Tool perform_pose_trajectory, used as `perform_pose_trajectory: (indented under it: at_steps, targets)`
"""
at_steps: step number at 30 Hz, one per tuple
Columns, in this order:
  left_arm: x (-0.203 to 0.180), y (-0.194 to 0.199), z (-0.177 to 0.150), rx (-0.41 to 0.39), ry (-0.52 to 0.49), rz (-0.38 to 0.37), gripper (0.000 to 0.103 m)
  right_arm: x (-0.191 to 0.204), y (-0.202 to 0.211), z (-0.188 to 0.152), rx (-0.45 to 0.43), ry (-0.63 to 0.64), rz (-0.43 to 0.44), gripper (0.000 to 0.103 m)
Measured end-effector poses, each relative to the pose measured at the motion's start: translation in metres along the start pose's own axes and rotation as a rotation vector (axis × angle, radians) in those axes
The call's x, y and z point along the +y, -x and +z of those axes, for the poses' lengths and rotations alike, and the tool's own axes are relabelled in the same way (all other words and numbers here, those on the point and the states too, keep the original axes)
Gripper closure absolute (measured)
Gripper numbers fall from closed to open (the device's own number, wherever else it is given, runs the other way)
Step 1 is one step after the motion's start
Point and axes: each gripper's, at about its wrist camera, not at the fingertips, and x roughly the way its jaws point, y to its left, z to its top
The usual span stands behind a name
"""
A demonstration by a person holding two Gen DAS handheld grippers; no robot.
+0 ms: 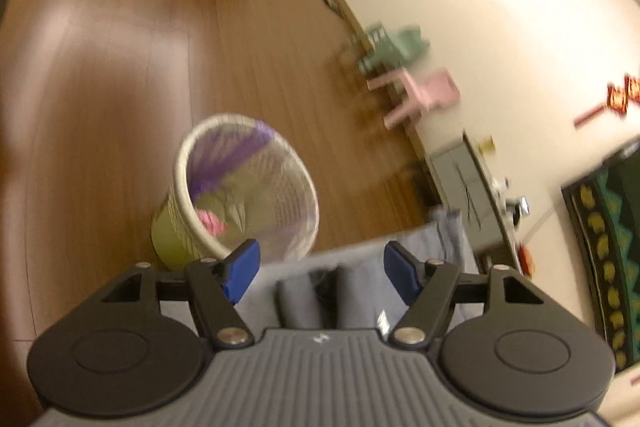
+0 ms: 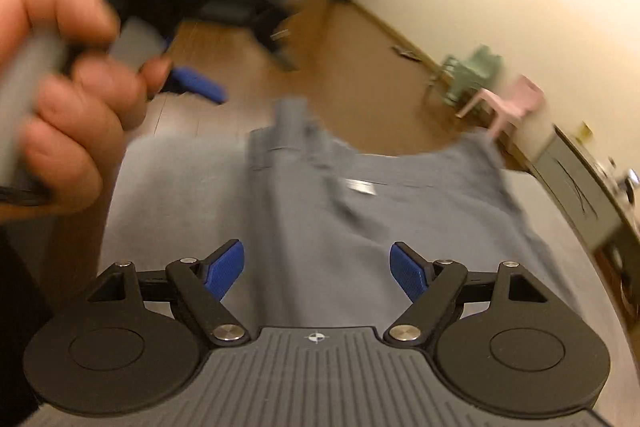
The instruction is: Fold clothes
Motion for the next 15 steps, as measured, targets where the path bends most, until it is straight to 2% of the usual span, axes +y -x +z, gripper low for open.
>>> perform_pose_trajectory:
  at_steps: [2, 3, 4, 5, 7, 10, 13, 14, 15]
  targets:
    - [0.008, -0.004, -0.001, 0.038, 0.002, -0.021, 0.032, 0.003, -0.023, 0.006, 0.022, 0.004, 0.009, 0.024]
    - [0.01, -0.006, -0.003, 0.055, 0.0, -0.031, 0.029, -0.001, -0.027, 0.01, 0.017, -0.019, 0.018, 0.036]
    - [0.01, -0.009, -0.004, 0.076, -0.006, -0.044, 0.029, -0.005, -0.032, 0.015, 0.032, -0.031, 0.01, 0.073]
    - [0.011, -0.011, -0.006, 0.091, -0.006, -0.058, 0.028, -0.009, -0.033, 0.02, 0.041, -0.023, -0.022, 0.087]
    - [0.007, -0.02, -0.008, 0.123, -0.012, -0.09, 0.024, -0.017, -0.029, 0.028, 0.028, -0.017, -0.053, 0.099]
    - [-0.005, -0.022, -0.017, 0.162, -0.064, -0.177, 0.019, -0.024, -0.016, 0.04, -0.002, -0.019, -0.093, 0.101]
    - [-0.02, -0.026, -0.034, 0.191, -0.151, -0.2, 0.014, -0.028, -0.001, 0.041, -0.02, -0.045, -0.099, 0.101]
    - [-0.024, -0.029, -0.04, 0.197, -0.184, -0.197, 0.015, -0.03, 0.002, 0.041, -0.023, -0.06, -0.089, 0.101]
    - [-0.025, -0.034, -0.044, 0.201, -0.208, -0.168, 0.028, -0.031, 0.004, 0.039, -0.022, -0.072, -0.076, 0.101]
